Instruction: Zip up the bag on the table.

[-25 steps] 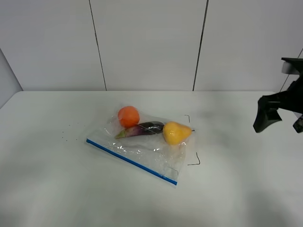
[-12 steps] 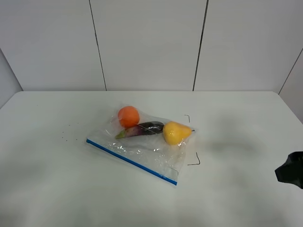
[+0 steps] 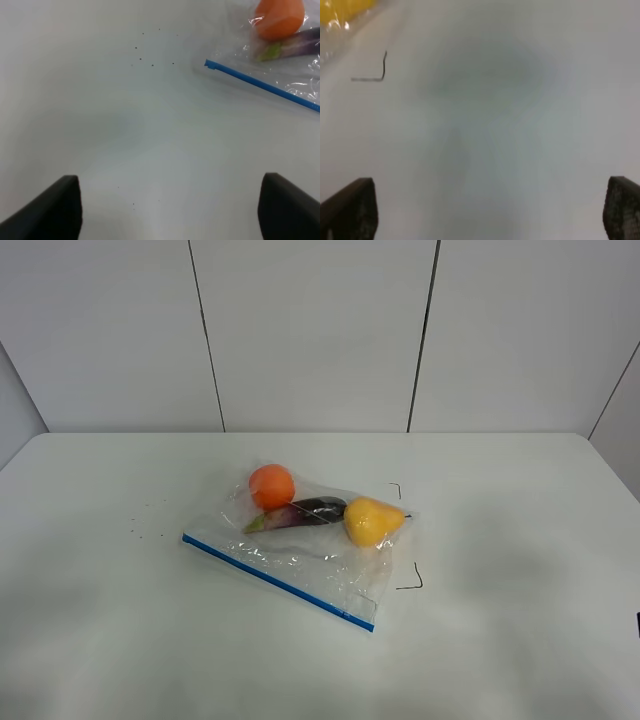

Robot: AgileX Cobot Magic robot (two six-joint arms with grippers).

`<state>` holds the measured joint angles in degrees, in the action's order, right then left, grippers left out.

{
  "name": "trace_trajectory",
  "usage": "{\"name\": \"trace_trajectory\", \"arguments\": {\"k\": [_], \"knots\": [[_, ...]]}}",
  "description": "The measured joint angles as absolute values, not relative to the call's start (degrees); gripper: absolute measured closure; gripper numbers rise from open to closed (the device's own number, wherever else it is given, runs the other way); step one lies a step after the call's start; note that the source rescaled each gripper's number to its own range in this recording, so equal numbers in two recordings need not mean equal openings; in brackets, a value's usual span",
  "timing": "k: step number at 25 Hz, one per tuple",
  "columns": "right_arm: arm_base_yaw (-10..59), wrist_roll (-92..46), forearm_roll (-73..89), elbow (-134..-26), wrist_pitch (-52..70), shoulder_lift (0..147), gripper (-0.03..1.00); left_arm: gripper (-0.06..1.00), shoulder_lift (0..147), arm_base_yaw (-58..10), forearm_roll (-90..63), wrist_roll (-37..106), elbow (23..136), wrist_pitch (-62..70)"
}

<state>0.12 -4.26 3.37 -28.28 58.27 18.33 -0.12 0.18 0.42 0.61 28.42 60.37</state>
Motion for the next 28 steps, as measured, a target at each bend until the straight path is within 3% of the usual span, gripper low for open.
{"name": "trace_trajectory", "arguments": {"k": [13,28], "knots": [[0.12,-4.12,3.29,-28.28,58.38,0.45,-0.03,-0.04,-0.12,0.18,0.42,0.61,28.42,60.37],[0.12,-3.80,2.56,-28.28,58.38,-0.15,-0.03,-0.04,-0.12,0.18,0.42,0.61,28.42,60.37]]}}
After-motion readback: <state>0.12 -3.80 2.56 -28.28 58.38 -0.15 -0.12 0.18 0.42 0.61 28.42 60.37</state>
